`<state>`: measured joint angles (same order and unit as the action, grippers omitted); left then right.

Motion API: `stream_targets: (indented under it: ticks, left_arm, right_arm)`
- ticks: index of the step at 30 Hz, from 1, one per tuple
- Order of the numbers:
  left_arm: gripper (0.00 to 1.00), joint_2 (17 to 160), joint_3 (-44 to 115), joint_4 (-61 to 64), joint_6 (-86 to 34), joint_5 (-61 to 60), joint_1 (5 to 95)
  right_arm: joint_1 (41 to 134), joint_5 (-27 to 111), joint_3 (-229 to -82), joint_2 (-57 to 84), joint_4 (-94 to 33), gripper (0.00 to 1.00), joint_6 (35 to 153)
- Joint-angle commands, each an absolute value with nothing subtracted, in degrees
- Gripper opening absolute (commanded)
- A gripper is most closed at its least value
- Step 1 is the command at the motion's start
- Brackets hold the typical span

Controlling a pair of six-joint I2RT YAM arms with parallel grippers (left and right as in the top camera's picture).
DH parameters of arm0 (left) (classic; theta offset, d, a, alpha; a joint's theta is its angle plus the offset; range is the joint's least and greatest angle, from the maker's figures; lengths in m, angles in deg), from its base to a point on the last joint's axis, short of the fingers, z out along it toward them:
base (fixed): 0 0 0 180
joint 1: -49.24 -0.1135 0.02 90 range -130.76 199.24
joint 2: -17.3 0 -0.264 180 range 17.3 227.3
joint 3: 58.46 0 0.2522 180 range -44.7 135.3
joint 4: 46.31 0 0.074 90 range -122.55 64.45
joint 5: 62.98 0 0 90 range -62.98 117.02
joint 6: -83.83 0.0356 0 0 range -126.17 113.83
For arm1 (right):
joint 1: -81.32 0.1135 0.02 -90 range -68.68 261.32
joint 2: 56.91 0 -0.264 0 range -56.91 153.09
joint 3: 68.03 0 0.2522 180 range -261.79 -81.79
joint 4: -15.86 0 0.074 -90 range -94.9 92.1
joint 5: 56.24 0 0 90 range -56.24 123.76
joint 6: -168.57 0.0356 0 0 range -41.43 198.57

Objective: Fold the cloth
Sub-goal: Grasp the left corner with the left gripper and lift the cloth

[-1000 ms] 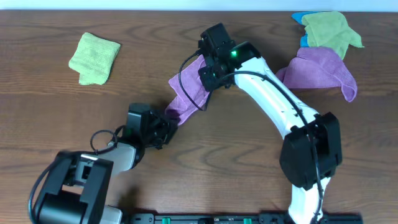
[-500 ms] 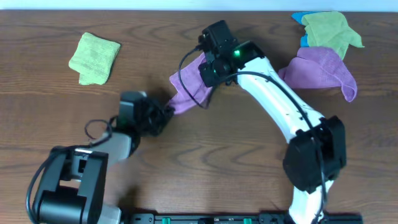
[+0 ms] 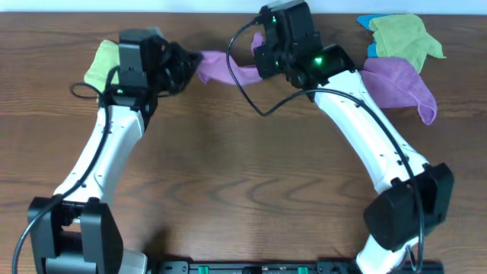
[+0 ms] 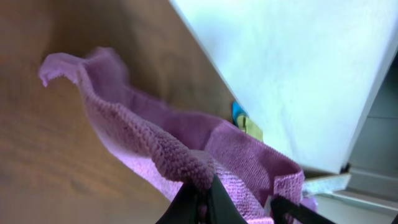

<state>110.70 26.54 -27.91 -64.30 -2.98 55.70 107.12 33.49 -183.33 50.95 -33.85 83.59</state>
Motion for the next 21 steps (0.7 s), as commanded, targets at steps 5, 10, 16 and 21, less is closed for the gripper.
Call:
stream_targets:
  ticks: [5,10,16,21]
  left_arm:
    - [0.06,112.9,30.1,-29.3,-59.1,3.2,55.2]
    - [0.06,115.6,30.7,-34.1,-58.9,3.4,55.0]
    - [0.06,116.6,32.2,-33.9,-57.4,1.7,54.1]
    - [0.06,116.6,32.3,-28.5,-53.9,-3.1,54.0]
  right_arm:
    - [104.8,30.5,-184.2,51.6,-24.4,0.01,80.6]
    - [102.4,30.5,-184.2,53.8,-21.1,0.01,79.5]
    - [100.6,30.5,-184.2,54.0,-23.7,0.01,78.7]
    - [101.1,30.5,-184.2,53.5,-30.3,0.01,78.7]
